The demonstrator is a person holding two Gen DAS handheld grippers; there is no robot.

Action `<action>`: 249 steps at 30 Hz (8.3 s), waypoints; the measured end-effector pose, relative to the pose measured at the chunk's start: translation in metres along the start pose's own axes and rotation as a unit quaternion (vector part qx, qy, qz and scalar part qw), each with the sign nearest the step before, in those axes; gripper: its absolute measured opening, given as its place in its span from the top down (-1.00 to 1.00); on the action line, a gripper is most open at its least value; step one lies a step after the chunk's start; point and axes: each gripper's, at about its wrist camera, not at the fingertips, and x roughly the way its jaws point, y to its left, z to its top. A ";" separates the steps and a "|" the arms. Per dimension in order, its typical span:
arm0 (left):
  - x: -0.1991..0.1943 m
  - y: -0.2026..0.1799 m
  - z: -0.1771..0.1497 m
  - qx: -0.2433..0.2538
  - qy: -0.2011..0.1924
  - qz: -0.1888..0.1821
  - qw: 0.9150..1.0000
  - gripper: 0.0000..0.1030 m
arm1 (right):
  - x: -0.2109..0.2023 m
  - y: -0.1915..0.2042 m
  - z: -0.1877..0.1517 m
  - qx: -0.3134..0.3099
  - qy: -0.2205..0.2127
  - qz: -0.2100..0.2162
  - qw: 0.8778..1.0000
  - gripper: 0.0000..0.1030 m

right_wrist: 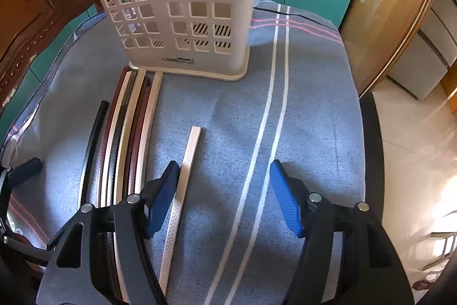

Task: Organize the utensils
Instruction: 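Move both tools down toward the chopsticks beside the white holder, then grasp a light wooden chopstick with the right tool while the left tool grasps a dark chopstick, then lift both chopsticks over the white holder and open both tools to drop them, then bring both open tools back down to the remaining chopsticks, then grasp a light wooden chopstick with the right tool while the left tool grasps a reddish-brown one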

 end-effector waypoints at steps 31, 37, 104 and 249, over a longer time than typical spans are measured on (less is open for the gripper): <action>0.003 0.000 0.004 0.003 -0.002 -0.001 1.000 -0.96 | -0.014 0.004 -0.008 -0.005 -0.011 0.018 1.000 0.71; 0.024 0.004 0.040 0.022 0.071 -0.020 0.997 -0.94 | -0.014 0.005 -0.004 0.016 -0.003 0.032 0.999 0.69; -0.225 0.081 0.236 -0.138 -0.339 -0.116 0.923 0.86 | -0.246 -0.122 0.100 0.206 -0.436 0.146 0.864 0.87; 0.040 0.014 0.108 0.068 0.080 -0.031 0.994 0.74 | 0.016 0.000 0.019 -0.009 0.025 0.017 1.000 -0.02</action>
